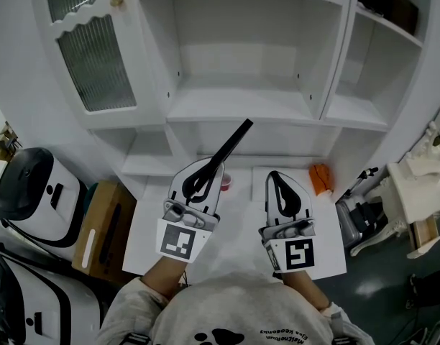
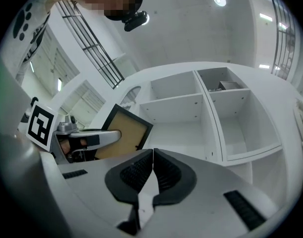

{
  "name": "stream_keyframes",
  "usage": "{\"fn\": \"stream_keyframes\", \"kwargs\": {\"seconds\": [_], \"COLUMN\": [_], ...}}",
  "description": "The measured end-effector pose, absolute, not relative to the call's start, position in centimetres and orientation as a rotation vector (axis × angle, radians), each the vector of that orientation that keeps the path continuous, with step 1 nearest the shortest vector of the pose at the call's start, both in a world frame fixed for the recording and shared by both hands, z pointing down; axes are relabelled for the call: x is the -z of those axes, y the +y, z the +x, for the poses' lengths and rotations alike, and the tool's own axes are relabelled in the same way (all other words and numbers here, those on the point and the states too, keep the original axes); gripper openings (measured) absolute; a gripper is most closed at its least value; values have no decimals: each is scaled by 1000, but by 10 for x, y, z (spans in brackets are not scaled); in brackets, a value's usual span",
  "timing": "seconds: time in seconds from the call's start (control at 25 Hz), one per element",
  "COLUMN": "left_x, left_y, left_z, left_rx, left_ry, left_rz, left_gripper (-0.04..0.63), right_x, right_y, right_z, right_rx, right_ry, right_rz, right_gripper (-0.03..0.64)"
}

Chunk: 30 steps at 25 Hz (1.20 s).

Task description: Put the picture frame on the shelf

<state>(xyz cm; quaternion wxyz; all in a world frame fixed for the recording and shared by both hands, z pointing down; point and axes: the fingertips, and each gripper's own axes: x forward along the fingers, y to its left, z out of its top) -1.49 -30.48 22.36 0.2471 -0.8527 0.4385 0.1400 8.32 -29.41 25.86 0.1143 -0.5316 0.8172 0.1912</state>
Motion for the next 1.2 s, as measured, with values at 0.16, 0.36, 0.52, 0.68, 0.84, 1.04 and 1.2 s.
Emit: {"fn": "stream_keyframes", "kwargs": {"seconds": [0.16, 0.36, 0.52, 0.68, 0.84, 1.04, 1.2], "left_x": [-214, -204, -197, -193, -183, -171, -165], "left_y": [-316, -331, -344, -356, -368, -378, -378], "left_z": [-12, -8, -3, 3, 7, 11, 16], "left_rx": [-356, -328, -295, -86, -46, -30, 19], "left_ry": [1173, 1150, 1127, 1061, 1043, 1030, 1023], "left_rz": [-2303, -2277, -2259, -2142, -2085, -2066, -1998], "left_gripper": [29, 29, 29, 29, 29, 29, 28], "right_x": [-248, -236, -228, -221, -218, -217, -214], "right_y": [-309, -323, -333, -339, -347, -356, -359], "right_z": [83, 80, 81, 84, 90, 95, 92], "right_rx": [-574, -598, -605, -624, -614, -608, -619], "right_ry": [2387, 2382, 2377, 2375, 2377, 2379, 2384], "right_rz": [-1549, -1537, -1532, -1534, -1534, -1540, -1531], "right_gripper": [34, 34, 34, 34, 34, 34, 34]}}
